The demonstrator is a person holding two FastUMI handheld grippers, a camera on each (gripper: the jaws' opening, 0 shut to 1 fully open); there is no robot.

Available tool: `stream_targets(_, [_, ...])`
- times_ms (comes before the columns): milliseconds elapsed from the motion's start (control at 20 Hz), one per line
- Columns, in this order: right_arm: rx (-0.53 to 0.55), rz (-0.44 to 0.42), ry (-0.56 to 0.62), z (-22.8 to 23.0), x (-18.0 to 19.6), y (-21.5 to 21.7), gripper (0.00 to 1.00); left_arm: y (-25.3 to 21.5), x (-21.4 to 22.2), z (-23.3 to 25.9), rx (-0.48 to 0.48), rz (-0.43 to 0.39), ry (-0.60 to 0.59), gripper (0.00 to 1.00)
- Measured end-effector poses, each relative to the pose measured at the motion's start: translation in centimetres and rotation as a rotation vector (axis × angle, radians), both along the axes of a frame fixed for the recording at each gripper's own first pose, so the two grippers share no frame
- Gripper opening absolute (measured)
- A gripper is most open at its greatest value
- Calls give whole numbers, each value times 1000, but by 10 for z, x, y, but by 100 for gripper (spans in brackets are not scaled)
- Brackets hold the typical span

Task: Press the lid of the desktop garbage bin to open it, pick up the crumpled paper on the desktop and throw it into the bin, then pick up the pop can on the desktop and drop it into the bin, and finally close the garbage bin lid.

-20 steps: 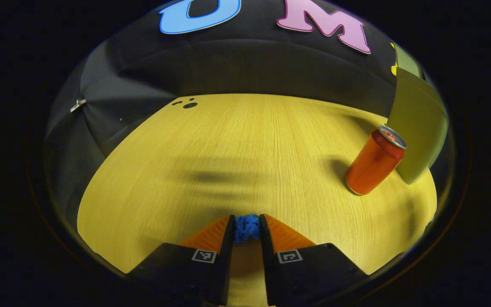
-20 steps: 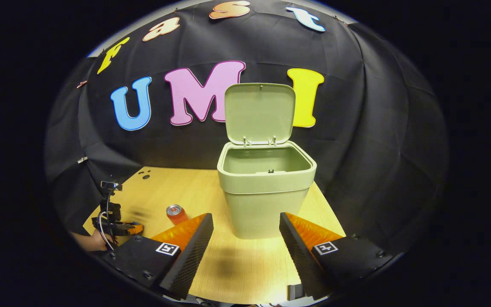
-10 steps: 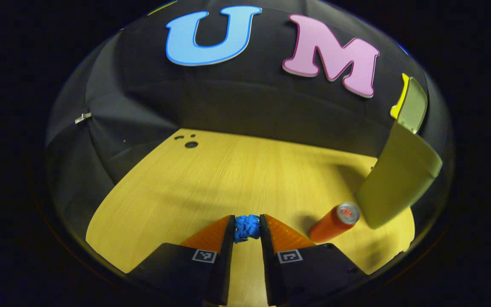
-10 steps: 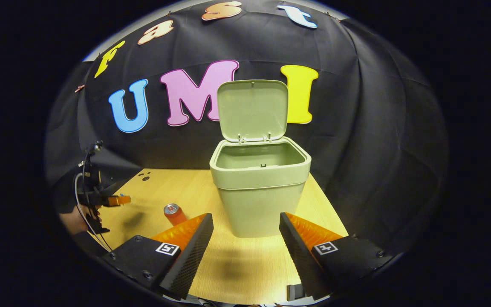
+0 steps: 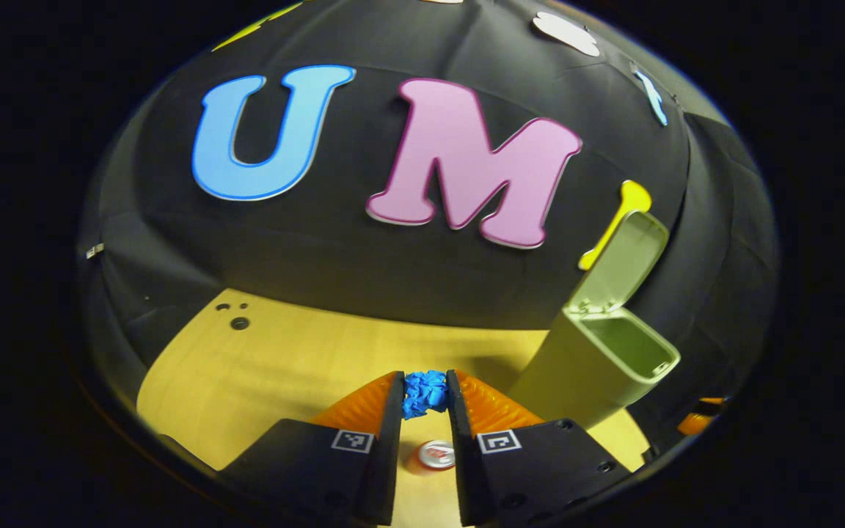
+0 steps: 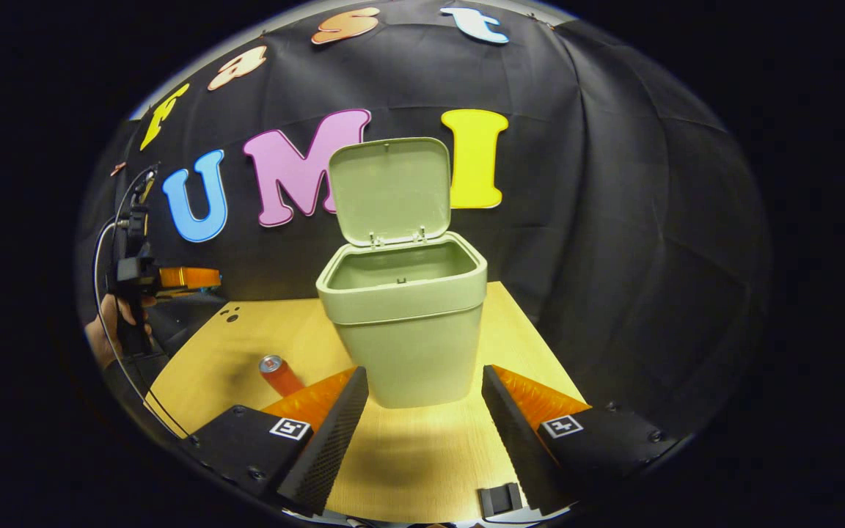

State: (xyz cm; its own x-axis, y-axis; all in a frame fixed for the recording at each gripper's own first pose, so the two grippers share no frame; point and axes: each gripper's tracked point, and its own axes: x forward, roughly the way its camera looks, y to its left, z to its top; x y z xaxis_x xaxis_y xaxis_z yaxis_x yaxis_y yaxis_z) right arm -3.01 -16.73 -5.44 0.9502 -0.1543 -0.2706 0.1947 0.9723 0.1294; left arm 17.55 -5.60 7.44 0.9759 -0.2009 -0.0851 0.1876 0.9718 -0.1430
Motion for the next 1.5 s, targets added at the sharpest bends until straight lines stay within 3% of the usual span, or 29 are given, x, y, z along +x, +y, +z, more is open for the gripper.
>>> stream_targets(250, [39, -34, 36, -21, -13, -21, 98, -90, 6, 32, -23, -151, -31, 37])
stream_targets(750, [44, 10, 103, -49, -31, -22, 99, -238, 16, 18, 142, -408, -32, 36])
stream_targets(1150, [50, 23, 126, -57, -34, -22, 99, -273, 31, -11, 196, -443, 23, 42])
stream_targets(1200, [54, 21, 132, -58, -35, -22, 99, -275, 32, -13, 198, -447, 26, 45])
stream_targets(1250, [51, 12, 134, -59, -36, -24, 99, -273, 30, -13, 199, -441, 27, 55])
stream_targets(1400, [36, -7, 114, -53, -33, -29, 99, -263, 26, -6, 204, -411, -10, 94])
stream_targets(1500, [44, -11, 102, -50, -31, -28, 99, -252, 14, 6, 202, -400, -61, 96])
